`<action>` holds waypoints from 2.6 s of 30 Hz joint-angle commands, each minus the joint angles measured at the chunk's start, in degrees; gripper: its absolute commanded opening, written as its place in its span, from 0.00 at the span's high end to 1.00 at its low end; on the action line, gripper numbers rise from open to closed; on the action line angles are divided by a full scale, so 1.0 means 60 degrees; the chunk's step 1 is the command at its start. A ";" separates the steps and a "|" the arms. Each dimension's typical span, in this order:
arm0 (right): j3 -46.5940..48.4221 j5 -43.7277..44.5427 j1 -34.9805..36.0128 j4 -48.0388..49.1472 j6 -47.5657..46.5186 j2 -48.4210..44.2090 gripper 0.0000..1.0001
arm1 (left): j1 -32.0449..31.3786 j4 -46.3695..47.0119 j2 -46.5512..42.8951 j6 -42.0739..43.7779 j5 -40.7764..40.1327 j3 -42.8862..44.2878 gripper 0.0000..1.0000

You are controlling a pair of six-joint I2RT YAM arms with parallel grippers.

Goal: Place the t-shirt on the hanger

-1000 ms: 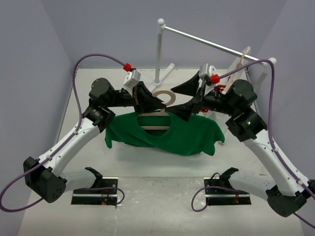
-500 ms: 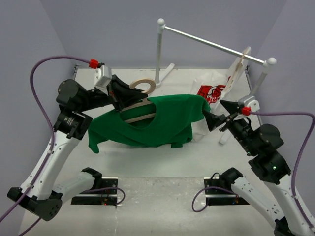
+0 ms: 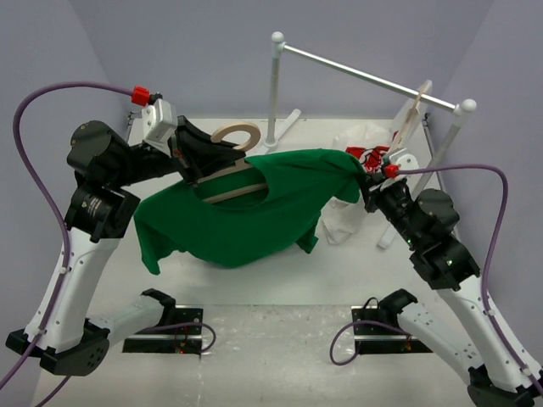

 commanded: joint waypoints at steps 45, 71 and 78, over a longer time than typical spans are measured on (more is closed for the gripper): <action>0.6337 -0.5607 0.0698 -0.5902 -0.1449 0.4667 0.65 | -0.0083 0.3039 0.3443 -0.0862 0.5568 0.0538 1.00; 0.6913 0.2982 0.0691 -0.6027 0.4476 0.4218 1.00 | 0.1698 -0.1092 0.0896 -0.1914 -0.9842 0.0015 0.00; 0.6346 0.4579 0.0687 -0.6426 0.5240 0.4318 1.00 | 0.1698 -0.1170 -0.0805 -0.1491 -0.9563 -0.2014 0.00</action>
